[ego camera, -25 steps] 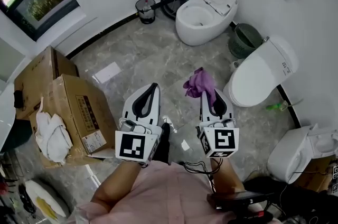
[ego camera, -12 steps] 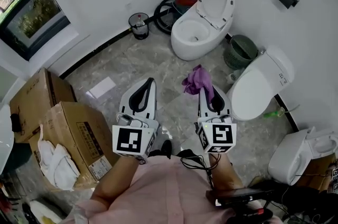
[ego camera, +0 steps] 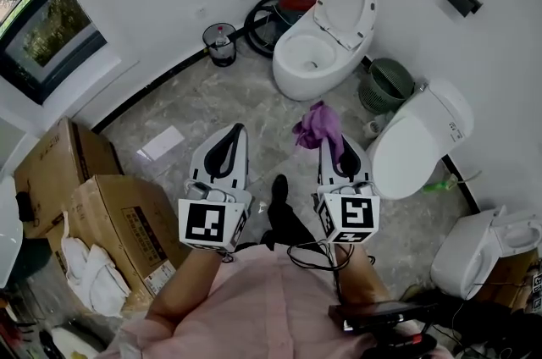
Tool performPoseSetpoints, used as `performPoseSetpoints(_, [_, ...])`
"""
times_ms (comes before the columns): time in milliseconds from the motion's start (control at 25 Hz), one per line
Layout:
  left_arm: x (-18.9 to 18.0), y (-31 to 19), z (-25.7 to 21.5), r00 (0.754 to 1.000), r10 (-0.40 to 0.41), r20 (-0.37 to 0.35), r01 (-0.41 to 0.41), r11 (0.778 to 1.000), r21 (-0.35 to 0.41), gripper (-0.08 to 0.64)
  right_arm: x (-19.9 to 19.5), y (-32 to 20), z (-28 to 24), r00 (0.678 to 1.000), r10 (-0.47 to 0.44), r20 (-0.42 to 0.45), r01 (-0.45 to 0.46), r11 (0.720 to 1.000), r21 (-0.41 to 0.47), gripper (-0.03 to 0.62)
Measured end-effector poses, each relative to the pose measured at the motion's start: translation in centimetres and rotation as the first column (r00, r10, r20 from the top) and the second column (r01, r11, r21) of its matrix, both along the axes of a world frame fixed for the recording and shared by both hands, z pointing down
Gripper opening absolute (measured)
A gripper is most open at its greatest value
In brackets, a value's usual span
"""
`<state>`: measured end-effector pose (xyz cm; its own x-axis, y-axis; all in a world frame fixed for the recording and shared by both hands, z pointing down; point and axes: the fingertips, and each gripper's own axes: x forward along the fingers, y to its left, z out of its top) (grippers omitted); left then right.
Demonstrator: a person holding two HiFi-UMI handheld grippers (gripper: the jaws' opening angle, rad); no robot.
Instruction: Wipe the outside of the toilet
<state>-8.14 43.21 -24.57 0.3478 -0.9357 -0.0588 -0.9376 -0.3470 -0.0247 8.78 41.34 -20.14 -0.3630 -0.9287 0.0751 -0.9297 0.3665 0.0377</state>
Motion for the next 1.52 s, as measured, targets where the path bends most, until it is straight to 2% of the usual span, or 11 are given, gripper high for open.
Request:
performPoseSetpoints(320, [0.9, -7.5, 2.4, 0.999, 0.018, 0.038, -0.016, 0.999, -0.041, 0.006, 0.8, -7.5, 2.4, 0.999, 0.015, 0.034, -0.015, 1.000, -0.027, 0.074])
performPoseSetpoints(760, [1.7, -23.0, 5.6, 0.995, 0.060, 0.085, -0.049, 0.990, -0.133, 0.008, 1.3, -22.2, 7.1, 0.998, 0.040, 0.057, -0.032, 0.990, -0.134, 0.074])
performPoseSetpoints(920, [2.7, -28.3, 5.6, 0.991, 0.084, 0.101, -0.069, 0.987, -0.145, 0.008, 1.5, -27.0, 7.4, 0.997, 0.044, 0.070, -0.033, 0.988, -0.150, 0.074])
performPoseSetpoints(1160, [3.8, -32.8, 3.0, 0.988, 0.100, 0.116, -0.088, 0.991, -0.098, 0.008, 2.2, -32.0, 5.1, 0.995, 0.053, 0.085, -0.044, 0.994, -0.101, 0.074])
performPoseSetpoints(1520, [2.5, -36.6, -1.1, 0.987, 0.111, 0.115, -0.113, 0.994, 0.010, 0.008, 1.4, -36.3, 0.6, 0.993, 0.070, 0.092, -0.071, 0.997, 0.011, 0.074])
